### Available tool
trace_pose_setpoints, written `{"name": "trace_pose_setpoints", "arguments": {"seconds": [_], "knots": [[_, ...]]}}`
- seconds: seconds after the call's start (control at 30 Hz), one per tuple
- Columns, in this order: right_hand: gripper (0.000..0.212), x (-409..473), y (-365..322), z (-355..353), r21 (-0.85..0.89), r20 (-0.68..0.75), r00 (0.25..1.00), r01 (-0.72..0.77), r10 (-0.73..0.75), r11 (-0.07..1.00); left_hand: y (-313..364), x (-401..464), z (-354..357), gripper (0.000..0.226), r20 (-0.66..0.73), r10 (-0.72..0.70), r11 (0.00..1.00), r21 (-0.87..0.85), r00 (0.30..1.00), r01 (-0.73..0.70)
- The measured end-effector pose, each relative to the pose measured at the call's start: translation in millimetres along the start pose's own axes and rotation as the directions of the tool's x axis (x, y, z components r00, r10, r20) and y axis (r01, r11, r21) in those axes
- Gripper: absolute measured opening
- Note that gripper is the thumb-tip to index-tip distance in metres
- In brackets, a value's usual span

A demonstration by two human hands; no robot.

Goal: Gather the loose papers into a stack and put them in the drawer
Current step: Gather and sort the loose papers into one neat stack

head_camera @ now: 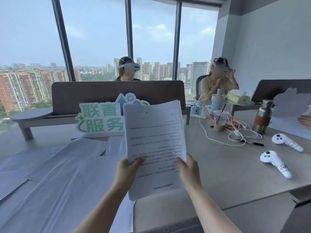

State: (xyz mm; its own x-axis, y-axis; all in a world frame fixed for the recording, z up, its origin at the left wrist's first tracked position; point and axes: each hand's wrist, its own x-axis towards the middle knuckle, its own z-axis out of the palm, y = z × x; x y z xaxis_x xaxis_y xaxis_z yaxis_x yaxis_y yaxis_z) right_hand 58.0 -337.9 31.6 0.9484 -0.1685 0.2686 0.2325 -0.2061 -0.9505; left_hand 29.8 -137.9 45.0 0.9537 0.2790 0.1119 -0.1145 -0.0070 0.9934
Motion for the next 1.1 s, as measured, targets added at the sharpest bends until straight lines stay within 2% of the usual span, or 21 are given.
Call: {"name": "trace_pose_setpoints", "arguments": {"seconds": [0.23,0.37,0.67,0.93,1.1], "knots": [[0.014,16,10,-45,-0.306,-0.004,0.976,-0.211,0.22,0.928,-9,-6,21,0.019,0.162,-0.187,0.982,0.073,0.969,0.177],[0.017,18,24,-70,-0.423,0.019,0.96,-0.244,0.278,0.873,-28,-9,40,0.025,0.246,-0.285,0.954,0.165,0.926,0.25],[0.015,27,48,-108,-0.659,-0.07,0.947,-0.281,0.315,0.698,-48,-9,84,0.017,0.238,-0.289,0.926,0.316,0.927,0.207],[0.008,27,51,-112,-0.786,-0.144,0.958,-0.263,0.248,0.56,-43,-9,95,0.01,0.229,-0.191,0.883,0.465,0.954,0.065],[0.022,28,50,-116,-0.829,-0.157,0.954,-0.268,0.257,0.49,-47,-6,95,0.007,0.246,-0.149,0.839,0.544,0.958,-0.009]]}}
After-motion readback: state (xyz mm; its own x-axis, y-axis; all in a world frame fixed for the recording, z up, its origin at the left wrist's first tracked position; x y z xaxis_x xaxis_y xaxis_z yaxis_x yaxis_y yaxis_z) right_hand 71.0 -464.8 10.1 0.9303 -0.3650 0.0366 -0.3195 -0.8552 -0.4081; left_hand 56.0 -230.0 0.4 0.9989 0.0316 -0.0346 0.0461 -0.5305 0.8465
